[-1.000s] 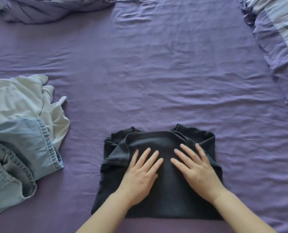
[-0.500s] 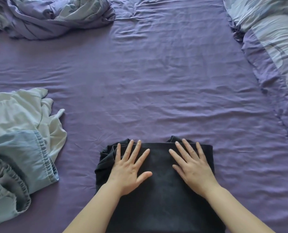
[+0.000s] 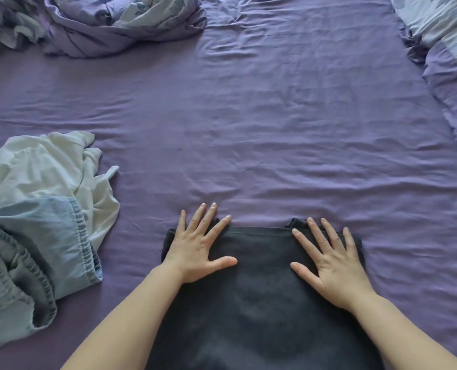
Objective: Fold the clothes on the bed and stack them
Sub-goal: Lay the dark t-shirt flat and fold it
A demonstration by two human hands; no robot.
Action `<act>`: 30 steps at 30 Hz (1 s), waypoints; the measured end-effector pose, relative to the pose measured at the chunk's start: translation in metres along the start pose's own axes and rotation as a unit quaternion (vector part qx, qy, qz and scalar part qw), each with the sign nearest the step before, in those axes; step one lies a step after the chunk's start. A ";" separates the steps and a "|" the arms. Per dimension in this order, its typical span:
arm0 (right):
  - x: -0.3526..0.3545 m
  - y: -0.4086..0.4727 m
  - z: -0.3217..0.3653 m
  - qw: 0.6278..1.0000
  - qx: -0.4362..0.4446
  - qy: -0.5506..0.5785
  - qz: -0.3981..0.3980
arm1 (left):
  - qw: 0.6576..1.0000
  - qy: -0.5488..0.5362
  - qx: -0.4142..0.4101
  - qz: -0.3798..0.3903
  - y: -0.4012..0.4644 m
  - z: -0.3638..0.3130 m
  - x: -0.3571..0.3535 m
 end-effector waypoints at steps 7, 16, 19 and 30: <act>0.011 -0.019 0.002 0.999 -0.040 0.017 0.015 | 0.998 0.031 0.052 0.034 -0.023 -0.038 0.022; -0.009 -0.124 0.017 0.915 -0.167 0.361 -0.065 | 0.995 -0.076 -0.043 0.046 -0.091 -0.201 -0.038; -0.016 -0.137 0.012 0.837 -0.226 0.498 -0.036 | 0.987 -0.149 -0.008 0.056 -0.097 -0.213 -0.035; 0.049 -0.108 0.091 0.859 0.013 0.509 0.051 | 0.599 -0.793 0.046 0.104 -0.088 -0.153 0.012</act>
Point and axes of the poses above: each hand's wrist, its own y-axis towards the middle knuckle, its own x-axis out of the back of the hand, z = x × y, the point moved 5 cm from there along y, towards the middle knuckle, and after that the axes turned 15 degrees about z, right-handed, at the moved point
